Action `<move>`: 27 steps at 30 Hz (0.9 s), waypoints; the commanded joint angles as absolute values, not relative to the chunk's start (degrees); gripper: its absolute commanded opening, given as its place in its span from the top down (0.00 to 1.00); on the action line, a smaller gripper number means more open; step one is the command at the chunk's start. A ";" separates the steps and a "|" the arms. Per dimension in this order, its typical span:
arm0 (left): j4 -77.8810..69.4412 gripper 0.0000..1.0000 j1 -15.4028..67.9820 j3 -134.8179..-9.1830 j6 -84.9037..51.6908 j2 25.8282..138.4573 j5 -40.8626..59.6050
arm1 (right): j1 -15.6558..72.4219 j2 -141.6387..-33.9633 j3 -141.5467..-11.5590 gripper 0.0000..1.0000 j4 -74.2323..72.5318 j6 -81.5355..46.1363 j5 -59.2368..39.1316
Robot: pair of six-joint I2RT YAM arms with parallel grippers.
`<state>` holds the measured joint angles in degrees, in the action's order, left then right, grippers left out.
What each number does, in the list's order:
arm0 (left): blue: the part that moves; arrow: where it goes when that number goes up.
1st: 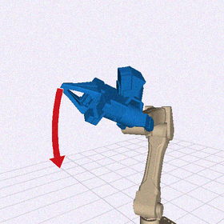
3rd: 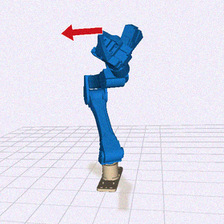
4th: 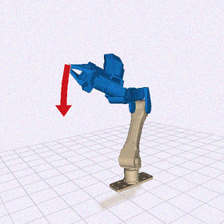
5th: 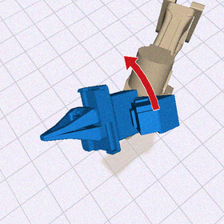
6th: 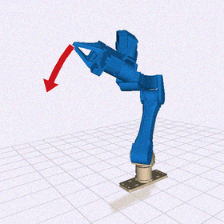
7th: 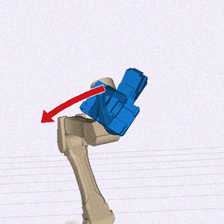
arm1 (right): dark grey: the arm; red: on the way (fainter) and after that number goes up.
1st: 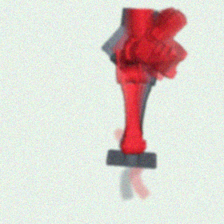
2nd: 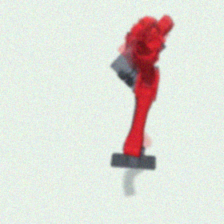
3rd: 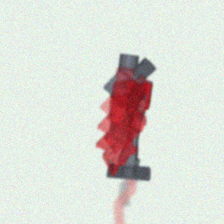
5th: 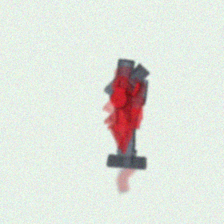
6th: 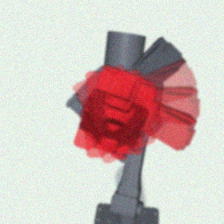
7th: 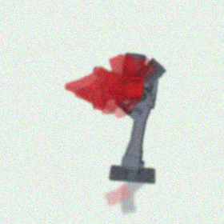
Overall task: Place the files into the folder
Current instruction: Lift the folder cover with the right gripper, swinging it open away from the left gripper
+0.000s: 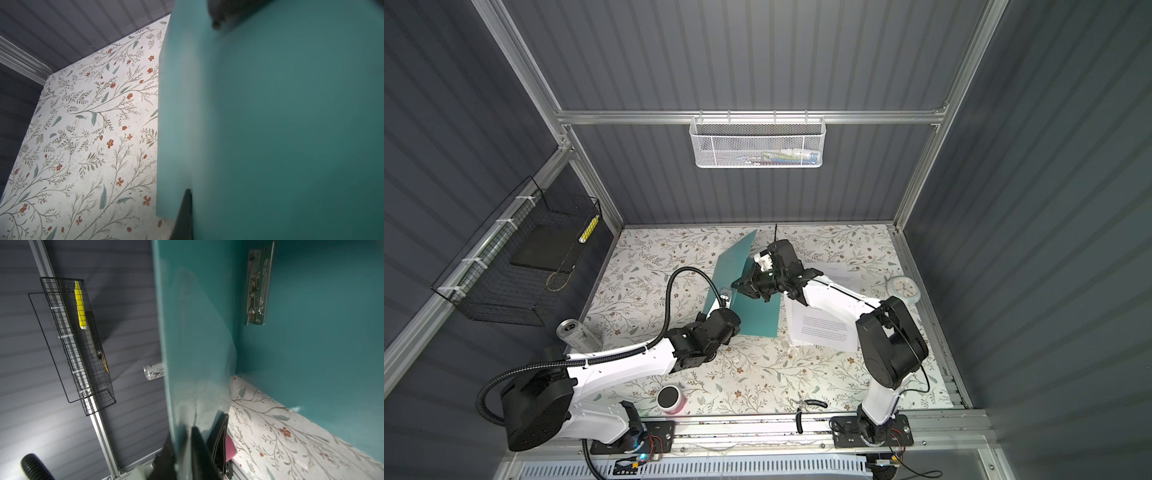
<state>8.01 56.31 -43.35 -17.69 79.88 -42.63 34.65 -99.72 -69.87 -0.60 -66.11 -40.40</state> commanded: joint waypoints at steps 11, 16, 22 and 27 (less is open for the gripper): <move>10.86 1.00 55.15 -44.96 -29.57 75.64 -37.17 | 25.23 -88.86 -69.56 0.34 2.92 -58.91 -43.46; 9.45 1.00 53.97 -41.88 -33.16 70.14 -34.61 | 22.27 -86.50 -63.53 0.39 2.14 -58.03 -41.73; 7.87 1.00 49.87 -37.45 -36.24 64.90 -29.28 | 22.83 -93.43 -60.07 0.47 0.18 -54.50 -41.18; 9.39 1.00 47.54 -35.27 -38.86 62.33 -29.59 | 23.58 -99.93 -59.33 0.52 0.04 -51.00 -38.48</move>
<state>8.10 48.16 -36.69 -35.73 63.46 -30.98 23.07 -98.24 -59.64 0.86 -54.70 -40.47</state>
